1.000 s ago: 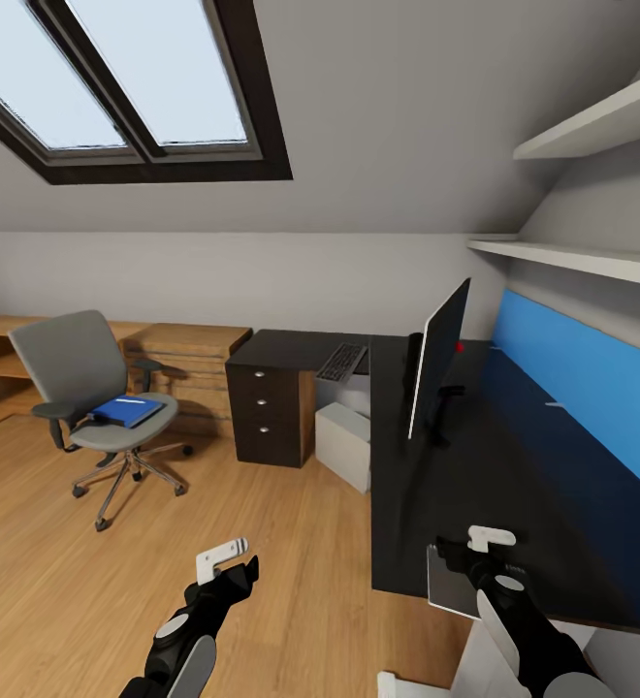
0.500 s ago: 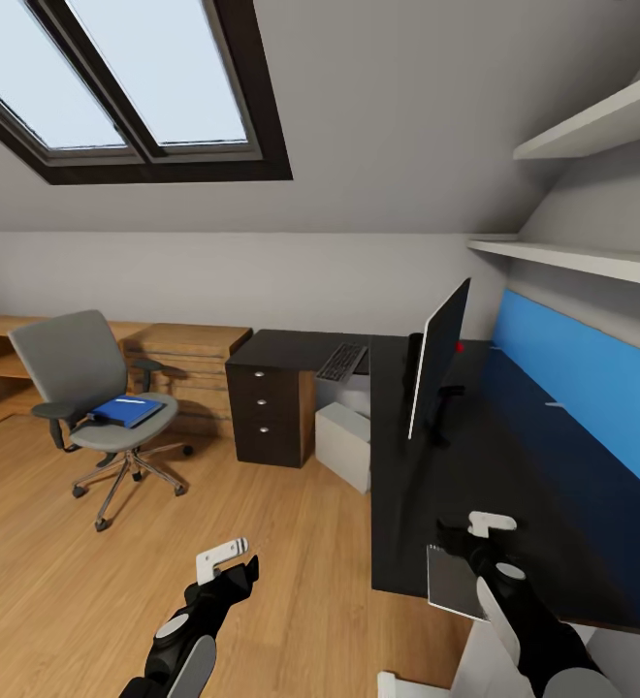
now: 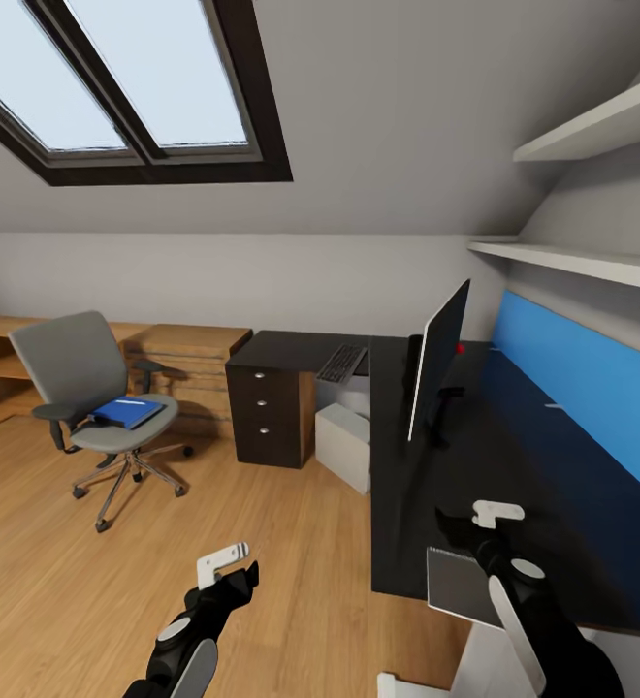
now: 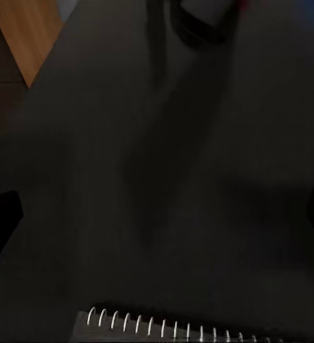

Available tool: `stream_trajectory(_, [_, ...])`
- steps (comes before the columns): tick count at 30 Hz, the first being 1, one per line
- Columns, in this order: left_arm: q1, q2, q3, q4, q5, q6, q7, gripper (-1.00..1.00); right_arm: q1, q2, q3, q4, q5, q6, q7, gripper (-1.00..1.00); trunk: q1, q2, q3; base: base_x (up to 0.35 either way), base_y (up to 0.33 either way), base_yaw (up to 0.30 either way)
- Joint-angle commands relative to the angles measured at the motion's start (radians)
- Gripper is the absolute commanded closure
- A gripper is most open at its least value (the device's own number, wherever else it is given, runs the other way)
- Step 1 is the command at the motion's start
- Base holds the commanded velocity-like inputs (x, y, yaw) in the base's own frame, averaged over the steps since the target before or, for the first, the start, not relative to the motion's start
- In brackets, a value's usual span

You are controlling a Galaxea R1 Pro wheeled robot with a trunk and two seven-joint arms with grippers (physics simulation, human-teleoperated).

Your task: In the bedroom, organize the workspace by keeping the computer under the desk, ensuring the monitor is on the desk, placing the keyboard on the desk next to the monitor, placing the mouse on the desk next to the keyboard, moving the folder from the swivel chair onto the desk next to the mouse, stacking the notebook on top of the folder with the pen on top of the notebook, and positioning the swivel chair next to the desk.

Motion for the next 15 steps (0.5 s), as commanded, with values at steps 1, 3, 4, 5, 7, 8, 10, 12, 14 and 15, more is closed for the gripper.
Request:
stream_trajectory(1, [-0.001, 0.0, -0.001, 0.001, 0.008, 0.002, 0.008, -1.0, 0.004, -0.001, 0.001, -0.004, -0.015, 0.005, -0.007, -1.0, -0.004, 0.007, 0.002, 0.0, 0.0, 0.0])
stream_trajectory(3, [-0.001, 0.0, -0.001, 0.006, 0.008, 0.002, 0.007, -1.0, 0.015, -0.001, 0.001, -0.014, -0.025, 0.006, -0.007, -1.0, -0.012, 0.021, 0.008, 0.0, 0.0, 0.0])
stream_trajectory(4, [0.0, 0.0, -0.002, 0.007, 0.008, 0.002, 0.007, -1.0, 0.023, -0.002, 0.0, -0.022, -0.03, 0.007, -0.007, -1.0, -0.015, 0.028, 0.011, 0.0, 0.0, 0.0])
stream_trajectory(5, [-0.001, 0.0, -0.002, 0.009, 0.008, 0.002, 0.007, -1.0, 0.031, -0.002, 0.0, -0.034, -0.036, 0.007, -0.008, -1.0, -0.019, 0.035, 0.015, 0.0, 0.0, 0.0])
stream_trajectory(7, [-0.001, 0.0, -0.003, 0.013, 0.007, 0.002, 0.008, -1.0, 0.052, -0.002, 0.0, -0.065, -0.046, 0.01, -0.008, -1.0, -0.027, 0.049, 0.021, 0.0, 0.0, 0.0])
stream_trajectory(8, [-0.001, -0.002, -0.004, 0.034, 0.007, 0.002, 0.008, -1.0, 0.106, -0.002, 0.0, -0.134, -0.062, 0.016, -0.008, -1.0, -0.031, 0.056, 0.024, 0.0, 0.0, 0.0])
stream_trajectory(10, [-0.001, -0.002, -0.005, 0.053, 0.007, 0.002, 0.007, -1.0, 0.153, -0.001, 0.0, -0.166, -0.069, 0.017, -0.009, -1.0, -0.038, 0.07, 0.03, 0.0, 0.0, 0.0])
stream_trajectory(12, [-0.001, -0.003, -0.006, 0.081, 0.008, 0.001, 0.006, -1.0, 0.206, -0.001, -0.001, -0.188, -0.073, 0.015, -0.01, -1.0, -0.046, 0.084, 0.037, 0.0, 0.0, 0.0])
stream_trajectory(14, [0.0, -0.003, -0.007, 0.104, 0.008, 0.0, 0.005, -1.0, 0.22, -0.001, -0.002, -0.191, -0.074, 0.015, -0.009, -1.0, -0.054, 0.098, 0.043, 0.0, 0.0, 0.0])
stream_trajectory(15, [0.0, -0.003, -0.007, 0.117, 0.008, 0.0, 0.005, -1.0, 0.227, -0.001, -0.002, -0.192, -0.074, 0.014, -0.01, -1.0, -0.058, 0.105, 0.046, 0.0, 0.0, 0.0])
